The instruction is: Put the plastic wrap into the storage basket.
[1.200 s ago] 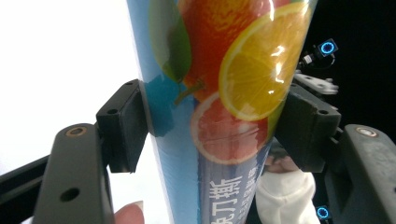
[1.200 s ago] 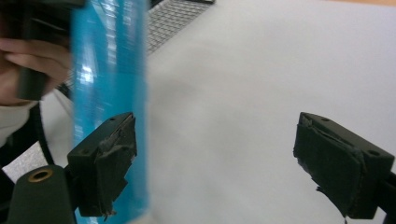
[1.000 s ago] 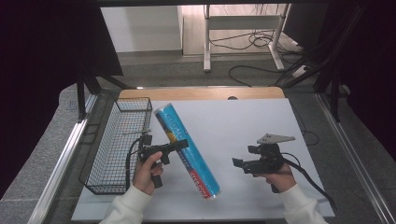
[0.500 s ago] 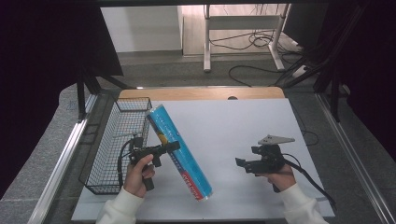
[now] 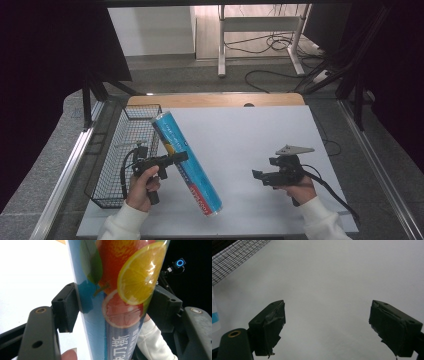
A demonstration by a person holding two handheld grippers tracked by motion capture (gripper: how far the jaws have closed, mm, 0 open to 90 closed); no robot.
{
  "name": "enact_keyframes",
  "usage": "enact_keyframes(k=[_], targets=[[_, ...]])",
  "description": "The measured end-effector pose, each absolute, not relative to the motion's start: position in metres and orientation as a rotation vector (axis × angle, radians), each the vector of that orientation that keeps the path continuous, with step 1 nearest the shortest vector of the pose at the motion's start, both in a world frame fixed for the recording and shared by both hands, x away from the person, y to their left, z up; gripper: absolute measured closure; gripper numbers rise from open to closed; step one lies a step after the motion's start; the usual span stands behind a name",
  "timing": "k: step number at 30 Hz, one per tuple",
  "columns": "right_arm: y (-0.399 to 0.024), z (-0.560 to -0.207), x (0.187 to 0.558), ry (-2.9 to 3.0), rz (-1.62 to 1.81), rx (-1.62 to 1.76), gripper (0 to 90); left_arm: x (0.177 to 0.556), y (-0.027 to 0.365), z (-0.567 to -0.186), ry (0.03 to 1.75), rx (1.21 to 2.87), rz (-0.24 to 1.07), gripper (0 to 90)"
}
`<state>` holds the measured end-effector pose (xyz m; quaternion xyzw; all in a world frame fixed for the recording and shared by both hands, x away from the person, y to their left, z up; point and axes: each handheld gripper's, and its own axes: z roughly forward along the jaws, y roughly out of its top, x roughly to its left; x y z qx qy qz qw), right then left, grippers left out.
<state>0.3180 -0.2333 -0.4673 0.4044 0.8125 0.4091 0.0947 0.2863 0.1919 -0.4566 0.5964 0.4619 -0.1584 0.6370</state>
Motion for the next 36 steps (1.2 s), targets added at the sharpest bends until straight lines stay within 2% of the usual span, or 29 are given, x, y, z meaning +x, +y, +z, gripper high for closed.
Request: enact_keyframes(k=[19, 36], targets=[[-0.232, -0.468, 0.319, 2.427, 1.208, 1.207, 13.7, 0.278, 0.249, -0.419, 1.131, 1.410, -0.277, 32.0], [-0.233, -0.469, 0.320, 2.434, 1.184, 1.209, 13.7, 0.276, 0.284, -0.402, 1.153, 1.406, -0.235, 32.0]])
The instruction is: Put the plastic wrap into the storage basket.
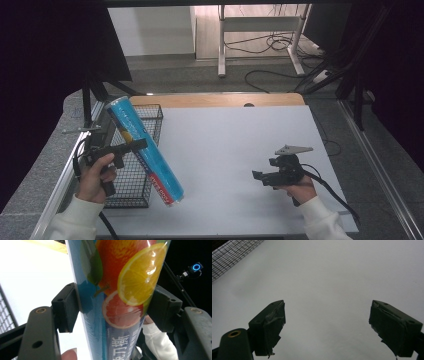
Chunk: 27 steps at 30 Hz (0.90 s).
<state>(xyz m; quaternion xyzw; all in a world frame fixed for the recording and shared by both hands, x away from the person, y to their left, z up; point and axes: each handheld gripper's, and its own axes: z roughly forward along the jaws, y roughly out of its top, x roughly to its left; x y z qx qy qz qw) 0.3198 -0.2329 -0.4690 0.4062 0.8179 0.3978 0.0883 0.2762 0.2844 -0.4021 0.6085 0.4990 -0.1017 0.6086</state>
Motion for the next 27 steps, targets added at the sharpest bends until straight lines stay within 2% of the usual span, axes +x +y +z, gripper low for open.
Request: enact_keyframes(k=[27], targets=[[-0.234, -0.470, 0.322, 2.423, 1.158, 1.219, 13.7, 0.283, 0.365, -0.376, 1.228, 1.344, -0.142, 32.0]])
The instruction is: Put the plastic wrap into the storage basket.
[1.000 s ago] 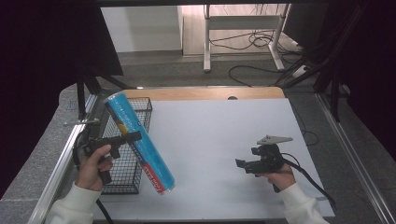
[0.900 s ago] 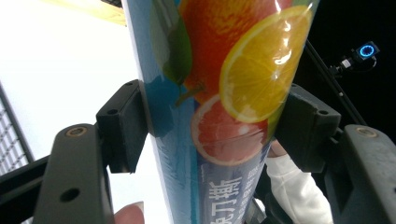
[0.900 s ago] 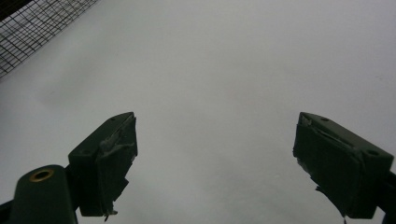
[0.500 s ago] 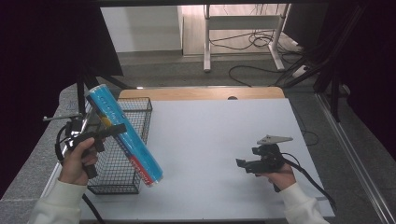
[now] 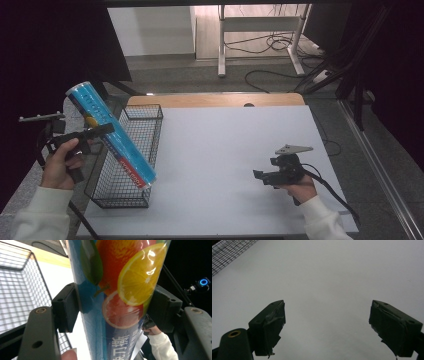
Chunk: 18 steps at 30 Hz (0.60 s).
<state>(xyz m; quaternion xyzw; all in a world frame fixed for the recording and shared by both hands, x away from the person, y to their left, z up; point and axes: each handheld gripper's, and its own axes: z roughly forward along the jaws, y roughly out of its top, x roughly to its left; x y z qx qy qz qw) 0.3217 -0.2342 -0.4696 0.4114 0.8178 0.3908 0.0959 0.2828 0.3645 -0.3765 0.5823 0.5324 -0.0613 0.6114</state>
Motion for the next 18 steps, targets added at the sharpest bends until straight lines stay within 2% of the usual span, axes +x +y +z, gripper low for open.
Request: enact_keyframes(k=[11, 18], targets=[[-0.234, -0.470, 0.322, 2.422, 1.150, 1.221, 13.7, 0.281, 0.394, -0.379, 1.298, 1.344, -0.078, 32.0], [-0.235, -0.470, 0.323, 2.420, 1.147, 1.221, 13.7, 0.283, 0.400, -0.390, 1.356, 1.372, -0.040, 32.0]])
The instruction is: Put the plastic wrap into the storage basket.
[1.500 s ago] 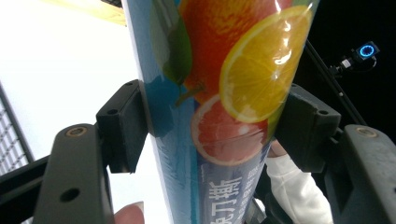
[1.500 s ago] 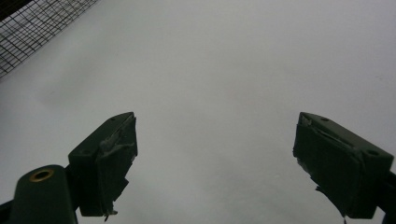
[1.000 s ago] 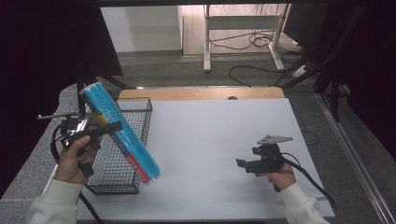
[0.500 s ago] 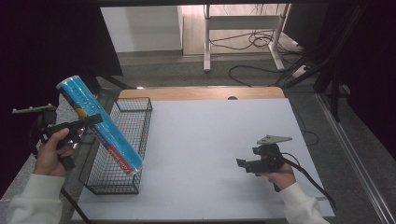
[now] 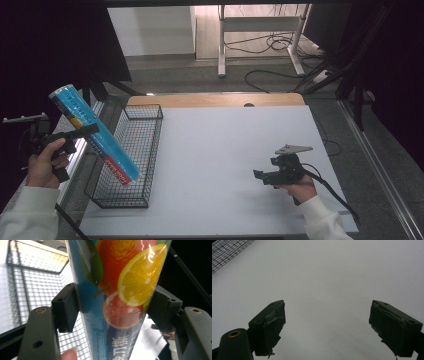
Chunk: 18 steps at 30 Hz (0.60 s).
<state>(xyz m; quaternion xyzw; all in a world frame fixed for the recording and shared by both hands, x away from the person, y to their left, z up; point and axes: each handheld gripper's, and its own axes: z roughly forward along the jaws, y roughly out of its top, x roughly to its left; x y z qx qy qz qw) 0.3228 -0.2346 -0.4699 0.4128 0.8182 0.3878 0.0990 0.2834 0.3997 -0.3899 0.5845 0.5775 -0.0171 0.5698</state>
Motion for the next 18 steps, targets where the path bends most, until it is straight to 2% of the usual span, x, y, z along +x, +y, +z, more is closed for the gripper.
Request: enact_keyframes(k=[18], targets=[[-0.240, -0.470, 0.325, 2.398, 1.159, 1.249, 13.7, 0.295, 0.382, -0.418, 1.431, 1.504, -0.049, 32.0]])
